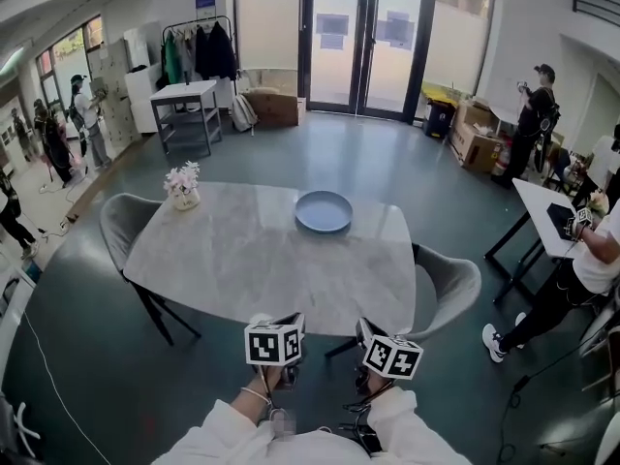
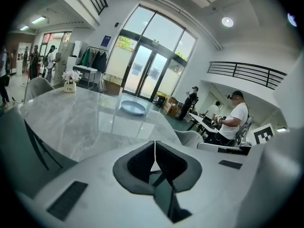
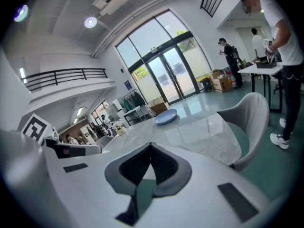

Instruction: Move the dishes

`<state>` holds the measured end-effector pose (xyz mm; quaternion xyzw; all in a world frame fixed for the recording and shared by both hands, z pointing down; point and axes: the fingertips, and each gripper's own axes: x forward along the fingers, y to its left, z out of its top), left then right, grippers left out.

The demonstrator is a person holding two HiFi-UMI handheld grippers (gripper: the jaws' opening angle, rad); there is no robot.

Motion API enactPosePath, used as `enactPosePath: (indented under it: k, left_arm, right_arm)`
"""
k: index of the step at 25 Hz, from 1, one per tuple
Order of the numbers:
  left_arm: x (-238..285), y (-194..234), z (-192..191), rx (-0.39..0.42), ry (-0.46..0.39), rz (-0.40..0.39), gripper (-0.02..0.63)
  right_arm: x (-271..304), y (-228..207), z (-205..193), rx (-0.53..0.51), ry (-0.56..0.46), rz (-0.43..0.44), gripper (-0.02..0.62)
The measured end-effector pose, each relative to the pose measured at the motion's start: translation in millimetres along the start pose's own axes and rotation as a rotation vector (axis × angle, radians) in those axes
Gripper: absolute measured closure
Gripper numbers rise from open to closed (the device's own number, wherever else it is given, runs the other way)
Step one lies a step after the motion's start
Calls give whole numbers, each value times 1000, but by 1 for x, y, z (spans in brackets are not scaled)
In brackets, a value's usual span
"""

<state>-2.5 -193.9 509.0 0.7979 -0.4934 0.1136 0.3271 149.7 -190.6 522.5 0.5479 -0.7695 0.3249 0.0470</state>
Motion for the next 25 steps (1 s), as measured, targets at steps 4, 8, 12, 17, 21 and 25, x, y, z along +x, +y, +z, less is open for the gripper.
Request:
enactPosePath:
  k: [4,8,12,17,21,25]
  left_arm:
    - [1,2,5,0,-10,1,592]
    - [5,-2,7,8,-11,-7,591]
    - [7,0,9,14,-4,-13,592]
    - [7,3,11,12,-1,-14,592]
    - [8,8,9,14,4,-11,592]
    - [10,15,9,6,3,-5,591]
  right_arm:
    - [1,3,5,-51,-3,-26,538]
    - [3,3,9,-53,-5,-22,538]
    - [5,3,9,-52,-8,-35,538]
    - [7,2,7,-45,10,-49,538]
    - [10,4,4,-33,11,-54,538]
    - [17,3,1,-13,17,-59,538]
